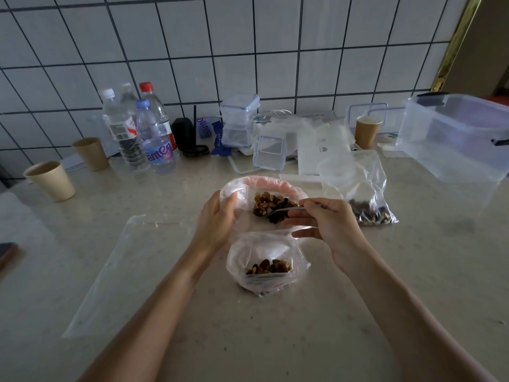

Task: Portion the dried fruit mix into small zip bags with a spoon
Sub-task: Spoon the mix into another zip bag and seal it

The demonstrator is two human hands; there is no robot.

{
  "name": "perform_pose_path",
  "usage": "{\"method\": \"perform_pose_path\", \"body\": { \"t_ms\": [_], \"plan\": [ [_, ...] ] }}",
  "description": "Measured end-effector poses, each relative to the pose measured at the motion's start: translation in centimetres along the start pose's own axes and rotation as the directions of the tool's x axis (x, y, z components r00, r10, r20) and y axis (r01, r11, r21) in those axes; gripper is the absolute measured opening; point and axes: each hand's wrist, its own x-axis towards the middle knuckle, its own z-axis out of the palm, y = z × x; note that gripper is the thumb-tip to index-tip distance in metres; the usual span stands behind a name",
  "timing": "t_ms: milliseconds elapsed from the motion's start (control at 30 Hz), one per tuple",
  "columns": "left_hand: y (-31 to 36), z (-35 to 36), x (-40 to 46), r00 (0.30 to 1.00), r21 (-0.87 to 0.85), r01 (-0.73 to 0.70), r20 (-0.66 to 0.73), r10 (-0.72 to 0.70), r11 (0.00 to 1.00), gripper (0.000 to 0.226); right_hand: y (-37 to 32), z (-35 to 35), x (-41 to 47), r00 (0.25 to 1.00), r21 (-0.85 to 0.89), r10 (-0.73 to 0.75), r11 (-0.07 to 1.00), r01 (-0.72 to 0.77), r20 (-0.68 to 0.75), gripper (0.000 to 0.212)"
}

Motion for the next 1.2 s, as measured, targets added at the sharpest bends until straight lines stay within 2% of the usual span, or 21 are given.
{"method": "perform_pose_path", "body": {
  "t_ms": [167, 367, 600, 733, 867, 1033, 1200],
  "plan": [
    [0.0, 0.0, -0.1, 0.999, -0.024, 0.018, 0.033, -0.017, 1.0, 0.029, 0.0, -0.1, 0.2, 1.0, -0.015, -0.018, 1.0, 0.018, 0.001, 0.019],
    [0.4, 0.0, -0.3, 0.999, 0.031, -0.022, 0.029, 0.021, 0.999, 0.034, 0.3, 0.2, 0.1, 0.998, -0.034, -0.061, 0.998, 0.062, 0.032, 0.021],
    [0.6, -0.5, -0.2, 0.998, 0.037, -0.001, -0.062, 0.003, 0.999, 0.035, -0.3, -0.7, 0.2, 0.998, 0.027, 0.024, 0.999, -0.025, 0.052, 0.021],
    [0.5, -0.9, 0.1, 0.996, 0.008, 0.017, -0.091, -0.016, 1.0, 0.017, -0.6, -1.4, 0.3, 0.997, 0.062, 0.062, 0.996, -0.065, 0.052, 0.021],
    [0.3, -1.1, 0.3, 0.996, 0.011, 0.018, -0.093, -0.017, 1.0, 0.013, -0.9, -2.1, 0.4, 0.996, 0.056, 0.063, 0.996, -0.066, 0.058, 0.022],
    [0.3, -1.1, 0.3, 0.996, 0.019, 0.017, -0.093, -0.015, 1.0, 0.017, -1.5, -3.0, 0.5, 0.999, 0.055, 0.027, 0.998, -0.03, 0.044, 0.022],
    [0.5, -1.8, 0.1, 0.998, 0.093, 0.027, -0.053, -0.022, 0.995, 0.041, -2.4, -2.9, 0.2, 0.995, 0.08, -0.022, 0.997, 0.014, 0.1, 0.023]
  ]
}}
